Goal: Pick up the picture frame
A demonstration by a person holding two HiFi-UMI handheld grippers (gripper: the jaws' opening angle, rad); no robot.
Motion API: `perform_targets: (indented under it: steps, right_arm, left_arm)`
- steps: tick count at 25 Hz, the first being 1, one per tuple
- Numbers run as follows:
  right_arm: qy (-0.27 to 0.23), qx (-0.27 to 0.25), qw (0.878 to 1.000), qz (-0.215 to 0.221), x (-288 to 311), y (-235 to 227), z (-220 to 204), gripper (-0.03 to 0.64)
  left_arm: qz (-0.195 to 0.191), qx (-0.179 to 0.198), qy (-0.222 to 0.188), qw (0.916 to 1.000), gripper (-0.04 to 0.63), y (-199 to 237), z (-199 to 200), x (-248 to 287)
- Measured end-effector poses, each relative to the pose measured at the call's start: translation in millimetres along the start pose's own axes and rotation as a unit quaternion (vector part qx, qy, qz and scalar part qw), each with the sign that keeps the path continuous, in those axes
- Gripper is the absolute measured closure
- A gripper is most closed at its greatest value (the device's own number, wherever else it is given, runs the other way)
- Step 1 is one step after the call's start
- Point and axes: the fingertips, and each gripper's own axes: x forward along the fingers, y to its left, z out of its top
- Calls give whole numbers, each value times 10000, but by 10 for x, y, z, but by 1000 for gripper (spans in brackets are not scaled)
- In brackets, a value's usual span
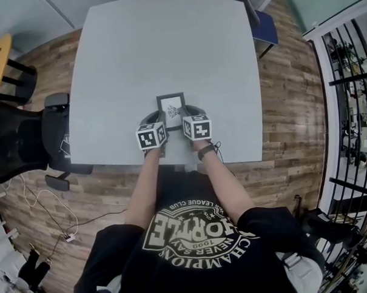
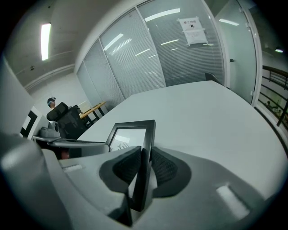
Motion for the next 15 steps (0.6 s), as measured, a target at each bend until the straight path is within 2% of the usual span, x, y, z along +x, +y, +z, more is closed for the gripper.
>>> perform_targets:
  steps: [9, 15]
  right_arm:
    - [-670, -180, 9976, 0, -436, -41, 458, 546]
    - [-1303, -227, 9912, 33, -799, -10, 886, 548]
  left_arm:
    - [-54, 507, -557, 9971, 521, -385, 453, -229]
    - [-114, 938, -1095, 9895, 520, -682, 906, -512]
